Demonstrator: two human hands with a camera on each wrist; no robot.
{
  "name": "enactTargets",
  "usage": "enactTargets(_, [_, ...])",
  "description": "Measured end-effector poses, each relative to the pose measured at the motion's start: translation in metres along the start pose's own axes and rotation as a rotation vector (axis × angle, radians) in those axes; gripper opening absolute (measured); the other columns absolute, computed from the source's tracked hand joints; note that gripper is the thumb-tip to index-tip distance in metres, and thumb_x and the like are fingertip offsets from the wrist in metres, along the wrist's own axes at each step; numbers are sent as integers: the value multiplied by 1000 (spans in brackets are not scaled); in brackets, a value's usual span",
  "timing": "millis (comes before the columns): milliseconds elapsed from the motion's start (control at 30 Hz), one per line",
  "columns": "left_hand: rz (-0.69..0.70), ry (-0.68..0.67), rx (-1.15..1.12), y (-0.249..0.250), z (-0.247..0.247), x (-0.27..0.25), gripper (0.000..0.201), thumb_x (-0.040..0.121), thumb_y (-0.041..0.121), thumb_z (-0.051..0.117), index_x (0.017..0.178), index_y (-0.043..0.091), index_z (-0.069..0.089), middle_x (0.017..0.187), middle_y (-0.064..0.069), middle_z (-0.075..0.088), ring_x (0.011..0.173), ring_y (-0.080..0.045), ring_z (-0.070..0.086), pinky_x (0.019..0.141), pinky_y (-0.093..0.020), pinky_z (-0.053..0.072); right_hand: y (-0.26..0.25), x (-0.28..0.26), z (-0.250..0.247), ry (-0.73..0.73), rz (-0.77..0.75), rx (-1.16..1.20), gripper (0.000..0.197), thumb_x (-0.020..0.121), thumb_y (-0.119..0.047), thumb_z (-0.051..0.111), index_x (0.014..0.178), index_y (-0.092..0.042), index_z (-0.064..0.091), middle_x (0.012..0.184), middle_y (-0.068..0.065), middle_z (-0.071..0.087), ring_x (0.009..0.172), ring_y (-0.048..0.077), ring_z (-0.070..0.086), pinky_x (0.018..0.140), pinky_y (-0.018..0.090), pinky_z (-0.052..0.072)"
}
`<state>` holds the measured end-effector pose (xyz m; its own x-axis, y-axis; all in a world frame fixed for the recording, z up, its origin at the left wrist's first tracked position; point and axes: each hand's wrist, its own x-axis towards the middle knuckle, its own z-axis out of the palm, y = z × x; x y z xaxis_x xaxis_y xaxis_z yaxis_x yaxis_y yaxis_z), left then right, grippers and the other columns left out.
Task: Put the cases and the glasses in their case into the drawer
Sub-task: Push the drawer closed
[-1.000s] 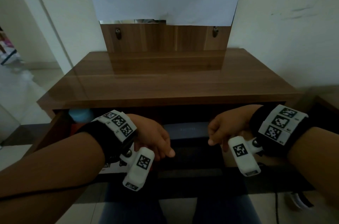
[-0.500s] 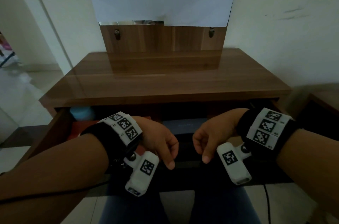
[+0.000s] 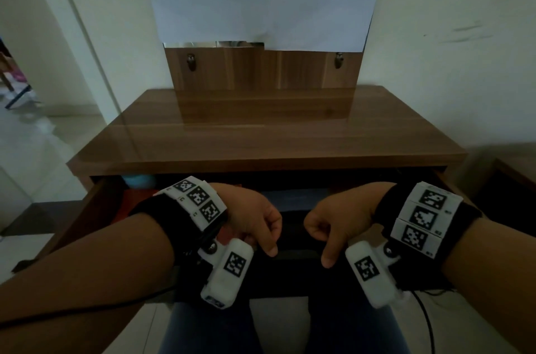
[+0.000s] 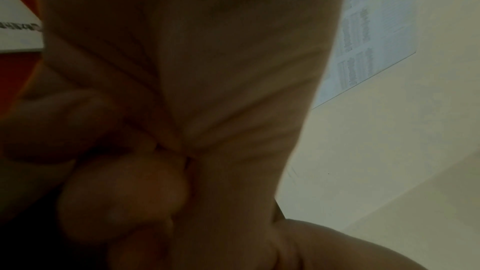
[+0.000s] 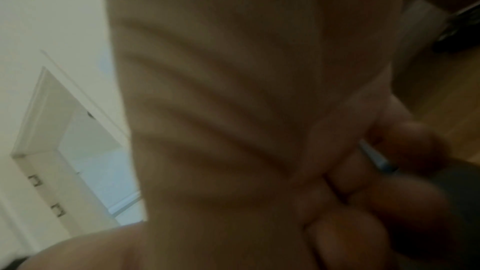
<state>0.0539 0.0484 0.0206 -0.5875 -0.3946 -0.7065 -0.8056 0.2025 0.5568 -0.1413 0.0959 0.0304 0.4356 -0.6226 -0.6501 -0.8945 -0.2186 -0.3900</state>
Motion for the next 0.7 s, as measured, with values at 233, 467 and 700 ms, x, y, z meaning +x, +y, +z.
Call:
enactTargets(233, [-8,154,-88,1,-15,-6,20,87,26,68,70,21,61,75,3,73,62,-7,65,53,-18,46,12,3,-11,185,20,60,37,81,-30,72,53,-20,49,49,-4,46,49,13,43,60,31,42])
enactTargets(467, [12,239,-224,2,-30,-13,26,94,34,56,93,15,73,108,1,76,99,-9,71,87,-26,52,16,6,-24,358,100,74,36,89,-34,62,65,-8,61,56,3,63,46,11,56,59,21,51])
enactTargets(700, [57,295,-313,-4,-44,-7,17,93,30,58,96,21,72,115,6,73,109,-6,66,105,-32,44,18,12,-36,432,142,80,28,94,-33,54,72,-16,59,84,4,76,76,16,71,78,30,54])
